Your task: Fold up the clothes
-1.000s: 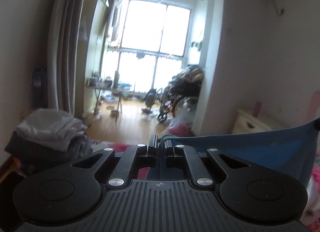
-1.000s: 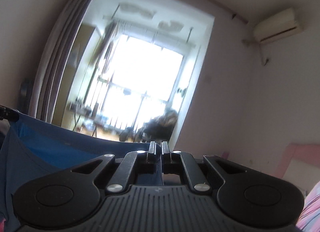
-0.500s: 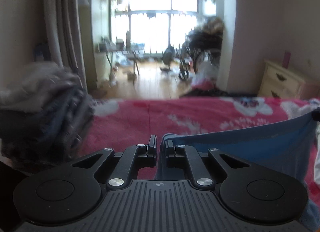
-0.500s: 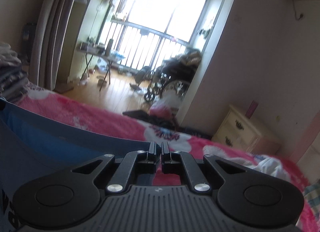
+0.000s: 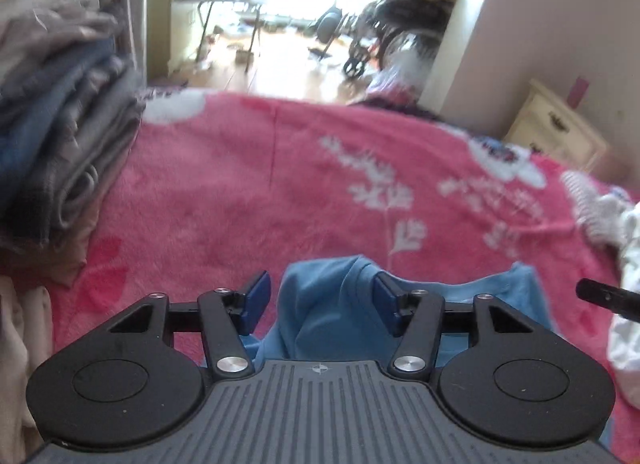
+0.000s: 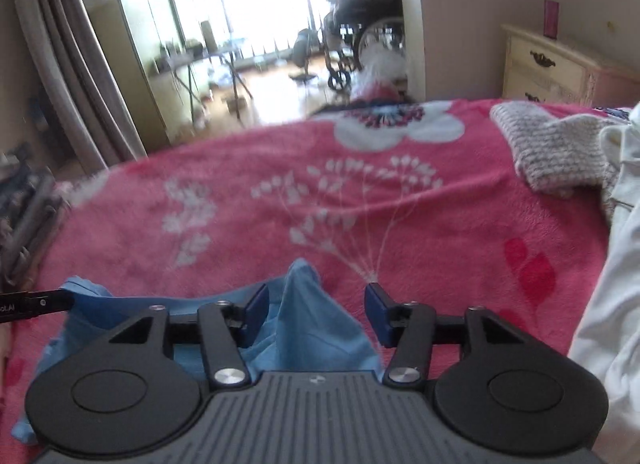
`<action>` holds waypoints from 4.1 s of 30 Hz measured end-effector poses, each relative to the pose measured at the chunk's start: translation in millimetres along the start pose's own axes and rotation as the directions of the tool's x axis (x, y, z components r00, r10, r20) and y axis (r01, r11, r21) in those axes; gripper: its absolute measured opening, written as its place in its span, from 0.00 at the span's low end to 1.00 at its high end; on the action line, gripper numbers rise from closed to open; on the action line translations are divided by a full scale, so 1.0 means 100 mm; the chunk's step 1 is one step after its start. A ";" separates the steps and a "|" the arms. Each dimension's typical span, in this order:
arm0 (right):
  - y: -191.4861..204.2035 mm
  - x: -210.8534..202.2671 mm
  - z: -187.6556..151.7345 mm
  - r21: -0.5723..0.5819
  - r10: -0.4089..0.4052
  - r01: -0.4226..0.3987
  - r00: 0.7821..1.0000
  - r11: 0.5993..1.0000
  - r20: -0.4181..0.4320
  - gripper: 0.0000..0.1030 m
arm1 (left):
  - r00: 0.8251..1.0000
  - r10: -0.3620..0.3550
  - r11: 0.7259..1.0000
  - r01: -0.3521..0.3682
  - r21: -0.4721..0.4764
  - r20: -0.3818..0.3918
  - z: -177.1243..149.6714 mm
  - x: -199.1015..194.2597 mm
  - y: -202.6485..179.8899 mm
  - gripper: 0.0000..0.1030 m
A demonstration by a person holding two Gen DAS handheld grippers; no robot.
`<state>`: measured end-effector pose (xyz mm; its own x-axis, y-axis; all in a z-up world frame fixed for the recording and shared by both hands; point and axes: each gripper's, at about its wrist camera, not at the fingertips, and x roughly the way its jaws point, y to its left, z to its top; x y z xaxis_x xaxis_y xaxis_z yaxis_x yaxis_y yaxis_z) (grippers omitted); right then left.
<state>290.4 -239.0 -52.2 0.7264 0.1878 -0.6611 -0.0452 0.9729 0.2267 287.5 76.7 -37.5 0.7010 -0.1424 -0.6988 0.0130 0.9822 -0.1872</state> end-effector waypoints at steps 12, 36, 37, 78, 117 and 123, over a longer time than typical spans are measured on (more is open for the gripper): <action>-0.91 -1.40 -0.36 0.339 0.226 -0.248 0.969 0.907 0.103 0.81 | 0.995 -0.085 0.991 0.090 -0.098 0.056 0.12 -0.78 0.42 0.67; -0.65 -2.56 -2.68 0.401 0.237 -0.118 0.935 0.908 -0.262 0.45 | 0.796 -0.352 0.910 0.414 0.018 -0.492 -2.35 -1.59 0.82 0.40; -0.64 -2.55 -2.72 0.410 0.245 -0.120 0.933 0.904 -0.266 0.13 | 0.794 -0.355 0.907 0.421 0.024 -0.494 -2.38 -1.60 0.80 0.39; 2.14 -2.00 -3.05 -0.706 0.166 -0.344 0.936 0.619 -0.311 0.22 | 0.875 -0.348 0.936 0.342 -0.080 -0.337 -1.98 -1.48 1.07 0.39; 1.16 -2.08 -2.36 -0.383 0.412 -0.464 0.886 0.799 -0.213 0.12 | 0.759 -0.512 0.845 0.528 -0.081 -0.401 -2.04 -1.36 0.59 0.40; 1.35 -2.18 -2.59 -0.469 0.420 -0.518 0.855 0.715 -0.304 0.15 | 0.739 -0.503 0.854 0.506 -0.125 -0.448 -2.20 -1.33 0.73 0.40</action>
<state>-51.8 -113.4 -62.9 0.3942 0.6101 -0.6873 -0.7302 0.6620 0.1689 38.0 140.5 -109.9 0.1915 -0.6543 -0.7316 0.2764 0.7511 -0.5995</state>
